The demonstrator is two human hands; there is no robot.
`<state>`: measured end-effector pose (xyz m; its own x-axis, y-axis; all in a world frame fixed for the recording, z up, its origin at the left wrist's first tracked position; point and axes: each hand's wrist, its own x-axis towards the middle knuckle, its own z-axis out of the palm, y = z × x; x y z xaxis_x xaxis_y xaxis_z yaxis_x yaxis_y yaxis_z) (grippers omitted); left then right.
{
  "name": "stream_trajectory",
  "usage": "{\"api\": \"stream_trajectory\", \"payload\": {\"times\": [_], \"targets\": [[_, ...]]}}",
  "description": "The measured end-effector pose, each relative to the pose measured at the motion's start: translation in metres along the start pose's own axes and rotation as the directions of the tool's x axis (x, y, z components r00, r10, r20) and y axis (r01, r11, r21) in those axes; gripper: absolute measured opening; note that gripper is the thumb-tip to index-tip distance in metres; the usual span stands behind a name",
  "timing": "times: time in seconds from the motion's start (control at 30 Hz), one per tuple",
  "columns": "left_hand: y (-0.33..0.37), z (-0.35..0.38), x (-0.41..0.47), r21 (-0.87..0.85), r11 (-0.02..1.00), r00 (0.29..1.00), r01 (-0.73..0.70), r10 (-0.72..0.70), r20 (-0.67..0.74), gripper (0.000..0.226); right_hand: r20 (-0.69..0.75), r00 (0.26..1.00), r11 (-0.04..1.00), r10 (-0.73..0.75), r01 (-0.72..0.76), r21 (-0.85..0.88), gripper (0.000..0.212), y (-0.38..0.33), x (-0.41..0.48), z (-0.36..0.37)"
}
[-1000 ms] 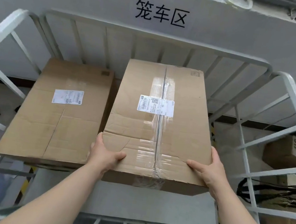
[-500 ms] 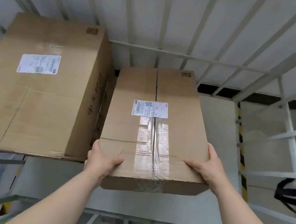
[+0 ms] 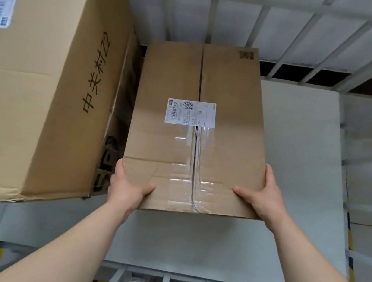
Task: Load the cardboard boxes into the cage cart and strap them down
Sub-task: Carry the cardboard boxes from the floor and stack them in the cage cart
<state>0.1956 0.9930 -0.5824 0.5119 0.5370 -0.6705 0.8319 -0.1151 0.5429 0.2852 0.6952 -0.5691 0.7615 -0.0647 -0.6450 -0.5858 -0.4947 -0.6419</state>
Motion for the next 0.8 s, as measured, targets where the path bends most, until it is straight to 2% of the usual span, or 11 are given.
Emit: {"api": "stream_trajectory", "payload": {"times": [0.1, 0.23, 0.37, 0.67, 0.8], "targets": [[-0.009, 0.004, 0.012, 0.067, 0.998, 1.0, 0.013, -0.013, -0.01, 0.116, 0.012, 1.0, 0.999, 0.01, -0.009, -0.034, 0.101, 0.019, 0.01, 0.017], [-0.018, 0.006, 0.02, 0.168, 0.986, 1.0, 0.011, -0.006, -0.029, 0.11, 0.012, 0.999, 0.995, 0.045, -0.044, -0.086, 0.12, 0.031, 0.014, 0.036], [-0.026, 0.007, 0.025, 0.21, 0.978, 0.999, -0.019, 0.027, -0.032, 0.11, 0.004, 0.999, 0.987, 0.038, -0.037, -0.155, 0.126, 0.035, 0.017, 0.038], [-0.024, 0.001, 0.013, 0.319, 0.948, 0.998, -0.002, 0.02, -0.051, 0.101, -0.012, 0.999, 0.975, 0.04, -0.041, -0.216, 0.123, 0.033, 0.003, 0.05], [-0.008, 0.006, -0.005, 0.493, 0.87, 0.995, -0.018, 0.064, -0.076, 0.091, -0.06, 0.998, 0.888, 0.011, -0.037, -0.458, 0.106, 0.016, -0.01, 0.049]]}}
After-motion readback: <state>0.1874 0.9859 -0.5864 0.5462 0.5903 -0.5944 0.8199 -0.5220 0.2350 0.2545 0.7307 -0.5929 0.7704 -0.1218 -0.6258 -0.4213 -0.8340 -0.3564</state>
